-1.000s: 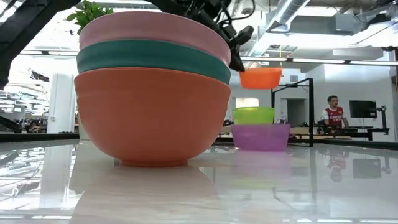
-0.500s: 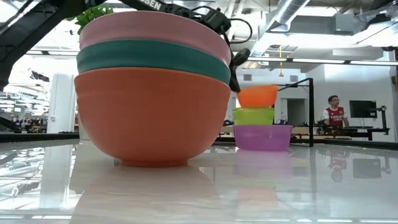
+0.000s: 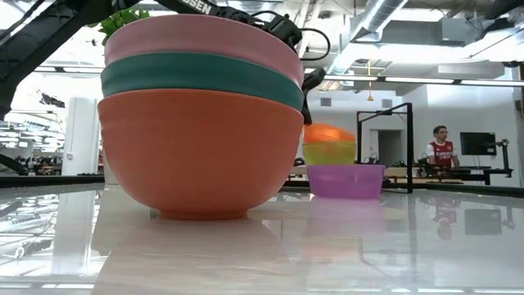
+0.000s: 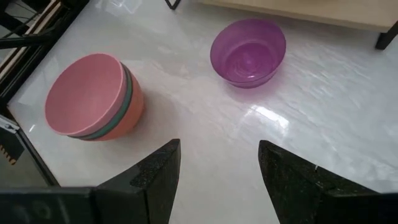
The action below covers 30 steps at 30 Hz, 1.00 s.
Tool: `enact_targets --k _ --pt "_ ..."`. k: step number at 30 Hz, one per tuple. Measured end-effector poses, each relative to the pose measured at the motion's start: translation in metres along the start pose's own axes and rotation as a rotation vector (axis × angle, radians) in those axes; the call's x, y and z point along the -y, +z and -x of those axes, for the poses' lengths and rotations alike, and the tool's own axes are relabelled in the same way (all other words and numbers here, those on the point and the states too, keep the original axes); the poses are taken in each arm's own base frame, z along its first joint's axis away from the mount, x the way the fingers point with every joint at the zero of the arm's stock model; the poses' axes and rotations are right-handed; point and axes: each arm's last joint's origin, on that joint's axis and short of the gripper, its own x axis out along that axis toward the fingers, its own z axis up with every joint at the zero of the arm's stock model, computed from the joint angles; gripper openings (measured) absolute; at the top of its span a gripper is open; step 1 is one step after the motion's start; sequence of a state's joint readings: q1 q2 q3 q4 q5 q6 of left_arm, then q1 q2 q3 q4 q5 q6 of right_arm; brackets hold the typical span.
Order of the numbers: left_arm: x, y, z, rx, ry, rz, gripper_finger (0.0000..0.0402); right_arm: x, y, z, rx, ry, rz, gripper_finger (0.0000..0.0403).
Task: Place and stack bowls onto a shelf
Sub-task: Stack the small orange bowl on top of the small green bowl on the shelf
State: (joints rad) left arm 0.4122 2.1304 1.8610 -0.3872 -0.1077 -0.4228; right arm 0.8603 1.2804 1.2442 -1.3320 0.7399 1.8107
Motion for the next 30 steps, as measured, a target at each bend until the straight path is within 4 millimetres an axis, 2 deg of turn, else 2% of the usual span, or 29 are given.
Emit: enact_targets --k 9,13,16,19,21,30 --pt "-0.001 0.002 0.000 0.010 0.001 0.009 0.0121 0.000 0.003 -0.003 0.003 -0.014 -0.006 0.0242" --pt "0.002 0.014 0.008 0.052 -0.020 -0.012 0.0136 0.000 0.004 -0.004 0.004 -0.018 -0.008 0.0242" --pt "0.008 0.029 0.019 0.098 -0.068 -0.051 0.0109 0.000 0.005 -0.004 0.006 -0.024 -0.005 0.0242" --pt "0.010 0.032 0.022 0.102 -0.089 -0.091 0.0041 0.000 0.005 -0.004 0.007 -0.028 -0.006 0.0242" --pt "0.009 0.031 0.021 0.095 -0.085 -0.106 0.0012 0.001 0.006 -0.005 0.009 -0.034 -0.006 0.0242" --pt "-0.007 0.011 -0.015 -0.032 -0.096 -0.029 0.0000 0.002 0.008 -0.006 0.011 -0.050 -0.002 0.0242"
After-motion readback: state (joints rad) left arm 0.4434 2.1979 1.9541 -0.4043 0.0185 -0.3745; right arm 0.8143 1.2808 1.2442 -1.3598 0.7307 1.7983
